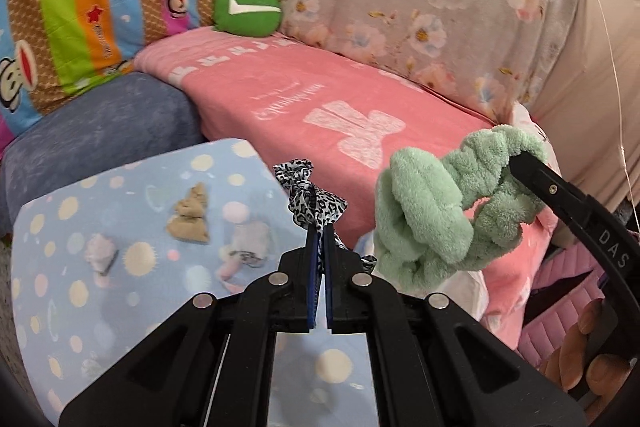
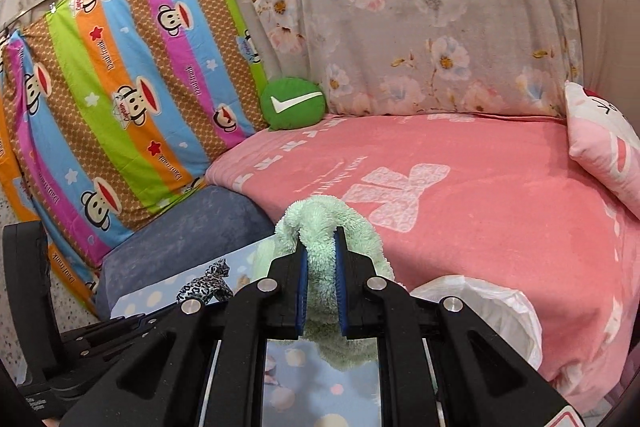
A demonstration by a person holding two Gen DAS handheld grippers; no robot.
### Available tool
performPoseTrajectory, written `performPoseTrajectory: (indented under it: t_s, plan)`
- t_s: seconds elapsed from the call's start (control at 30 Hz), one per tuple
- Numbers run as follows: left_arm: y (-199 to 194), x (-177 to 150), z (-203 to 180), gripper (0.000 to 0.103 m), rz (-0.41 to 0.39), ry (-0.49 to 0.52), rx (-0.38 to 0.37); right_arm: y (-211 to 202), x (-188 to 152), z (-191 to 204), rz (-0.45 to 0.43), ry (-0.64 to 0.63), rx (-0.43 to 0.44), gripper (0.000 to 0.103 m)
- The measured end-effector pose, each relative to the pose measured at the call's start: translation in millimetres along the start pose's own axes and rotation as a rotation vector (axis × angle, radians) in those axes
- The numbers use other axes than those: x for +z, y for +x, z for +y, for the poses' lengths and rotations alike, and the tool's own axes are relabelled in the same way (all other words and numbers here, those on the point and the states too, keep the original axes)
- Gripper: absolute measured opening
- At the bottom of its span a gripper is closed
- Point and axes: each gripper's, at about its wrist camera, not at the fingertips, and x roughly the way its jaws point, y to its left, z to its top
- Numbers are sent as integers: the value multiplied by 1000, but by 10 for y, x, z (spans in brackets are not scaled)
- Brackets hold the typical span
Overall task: Collect trash
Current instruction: 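Carry both scrunchies over the bin and open both tools to drop them, then move both open tools back over the remaining items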
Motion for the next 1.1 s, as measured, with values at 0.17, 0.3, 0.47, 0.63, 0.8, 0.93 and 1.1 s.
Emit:
performPoseTrajectory:
  t_s: [0.17,0.3,0.47,0.63,0.8,0.93,1.1]
  plan:
    - [241,-26,-321,2,52,37,-51,-29,-35,-399,2,38,-67,11]
    - [416,-65,-579,2,87,66,-86,-18,-82,-725,15,73,-115,11]
    - [618,-114,-892,3,120,110,-116,12,-154,-1048,35,111,-165,11]
    - [756,-136,-1105,5,127,137,-144,40,-220,-1288,53,138,-201,12]
    - [787,-154,-1218,56,86,130,-119,106,-256,-1422,66,160,-215,18]
    - [804,-149,-1214,59,89,132,-95,116,-252,-1447,59,166,-222,45]
    - [795,-167,-1116,60,77,127,-45,144,-293,-1407,78,148,-212,46]
